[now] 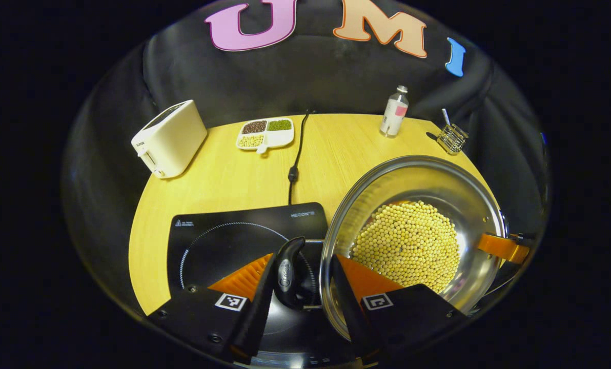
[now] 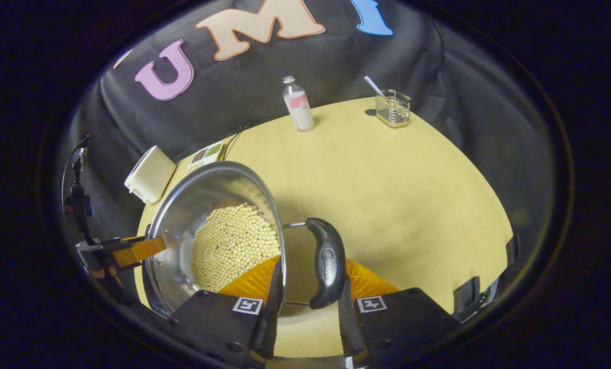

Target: First push the handle of the pot to place it horizontally, then grasp the pot with both hands and set it on the induction cooktop.

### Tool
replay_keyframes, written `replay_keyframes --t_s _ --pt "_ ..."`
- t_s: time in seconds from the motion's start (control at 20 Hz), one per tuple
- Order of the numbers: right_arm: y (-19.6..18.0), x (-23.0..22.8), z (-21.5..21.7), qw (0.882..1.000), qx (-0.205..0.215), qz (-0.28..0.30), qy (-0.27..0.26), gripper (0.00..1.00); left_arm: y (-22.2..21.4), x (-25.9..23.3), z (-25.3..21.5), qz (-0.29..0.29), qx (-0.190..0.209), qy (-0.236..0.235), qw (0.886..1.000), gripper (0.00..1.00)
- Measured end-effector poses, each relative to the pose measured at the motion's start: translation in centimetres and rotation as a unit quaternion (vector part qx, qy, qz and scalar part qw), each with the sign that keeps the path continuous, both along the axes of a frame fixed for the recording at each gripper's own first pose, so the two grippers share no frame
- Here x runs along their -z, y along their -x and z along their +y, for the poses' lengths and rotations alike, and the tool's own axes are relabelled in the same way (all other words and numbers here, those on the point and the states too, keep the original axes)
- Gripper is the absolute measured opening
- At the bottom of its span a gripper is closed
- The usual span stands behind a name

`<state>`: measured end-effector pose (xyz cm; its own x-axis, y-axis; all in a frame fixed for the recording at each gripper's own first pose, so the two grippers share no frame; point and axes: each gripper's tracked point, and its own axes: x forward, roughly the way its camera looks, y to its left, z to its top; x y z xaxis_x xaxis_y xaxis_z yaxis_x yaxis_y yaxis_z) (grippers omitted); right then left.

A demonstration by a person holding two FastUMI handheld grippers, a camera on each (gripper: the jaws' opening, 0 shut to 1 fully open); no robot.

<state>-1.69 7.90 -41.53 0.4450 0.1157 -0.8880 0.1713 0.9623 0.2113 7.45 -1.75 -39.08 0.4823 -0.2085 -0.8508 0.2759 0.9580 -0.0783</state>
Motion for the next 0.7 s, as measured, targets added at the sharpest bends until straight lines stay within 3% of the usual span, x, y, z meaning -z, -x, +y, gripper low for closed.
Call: replay_keyframes --t_s 0.45,0.5,0.7 --pt "-0.3 -0.5 9.6 1.000 -0.008 -0.006 -0.010 0.46 -1.4 -0.2 9.1 0.000 -0.011 -0.006 1.000 0.68" --pt "-0.4 -0.4 10.6 1.000 -0.011 -0.005 -0.013 0.52 -1.5 -0.3 10.2 -0.001 -0.013 -0.008 1.000 0.67" --pt "-0.4 0.1 14.4 1.000 -0.021 -0.001 -0.024 0.46 -1.8 0.2 13.9 0.002 -0.022 -0.018 1.000 0.69"
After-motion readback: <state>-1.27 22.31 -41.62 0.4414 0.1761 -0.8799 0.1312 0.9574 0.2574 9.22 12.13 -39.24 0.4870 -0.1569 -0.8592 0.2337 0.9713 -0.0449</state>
